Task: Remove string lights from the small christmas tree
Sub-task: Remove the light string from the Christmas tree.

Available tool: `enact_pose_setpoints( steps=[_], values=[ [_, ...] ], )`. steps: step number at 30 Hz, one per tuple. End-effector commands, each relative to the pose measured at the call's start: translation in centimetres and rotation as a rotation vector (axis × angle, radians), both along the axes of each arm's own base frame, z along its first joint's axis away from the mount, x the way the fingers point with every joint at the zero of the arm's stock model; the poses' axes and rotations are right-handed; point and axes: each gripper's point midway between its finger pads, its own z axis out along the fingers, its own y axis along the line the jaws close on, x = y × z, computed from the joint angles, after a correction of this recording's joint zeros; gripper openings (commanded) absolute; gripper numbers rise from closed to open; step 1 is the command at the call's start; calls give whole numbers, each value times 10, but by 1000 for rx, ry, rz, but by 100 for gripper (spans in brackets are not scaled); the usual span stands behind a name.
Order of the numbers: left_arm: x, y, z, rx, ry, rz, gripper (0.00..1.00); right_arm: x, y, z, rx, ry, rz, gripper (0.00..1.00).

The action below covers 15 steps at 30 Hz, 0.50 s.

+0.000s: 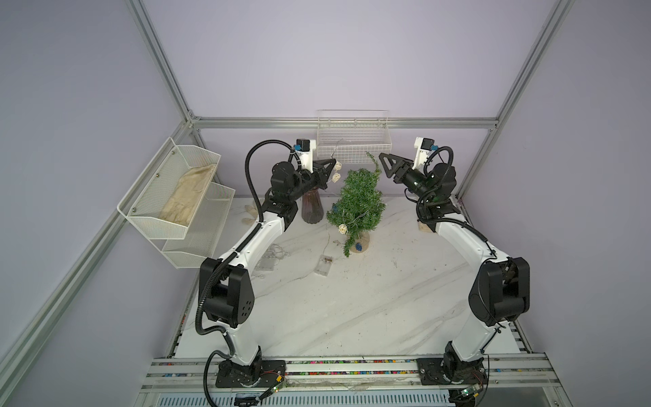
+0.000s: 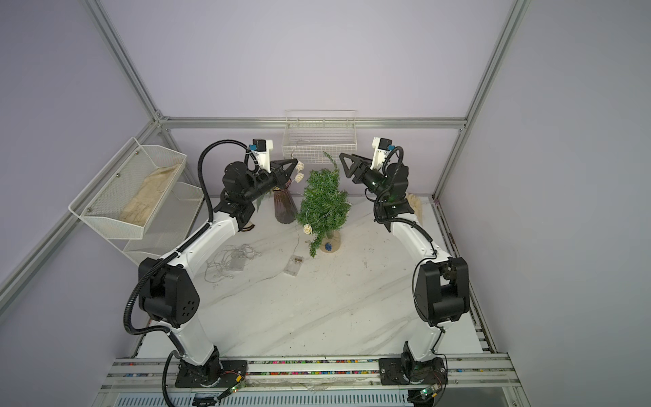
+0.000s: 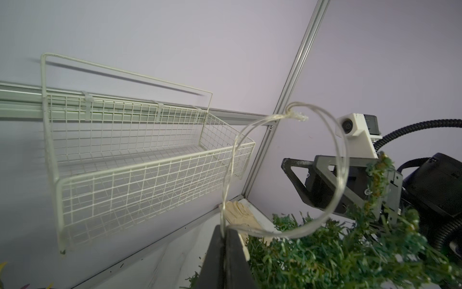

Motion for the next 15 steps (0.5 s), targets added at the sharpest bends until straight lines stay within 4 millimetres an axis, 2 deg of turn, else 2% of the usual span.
enact_pose_setpoints(
  steps=[1,6,12,15],
  values=[
    [-33,-4,32,-40,-85,-21,0,2,9,4,13,-17,55,63],
    [-50,6,31,-40,-87,33,0,4,1,4,10,2,23,63],
    [-82,34,33,-19,-90,142,0,6,-30,-5,15,107,-98,66],
    [-103,44,43,4,-115,175,0,1,-37,-13,8,151,-121,67]
  ],
)
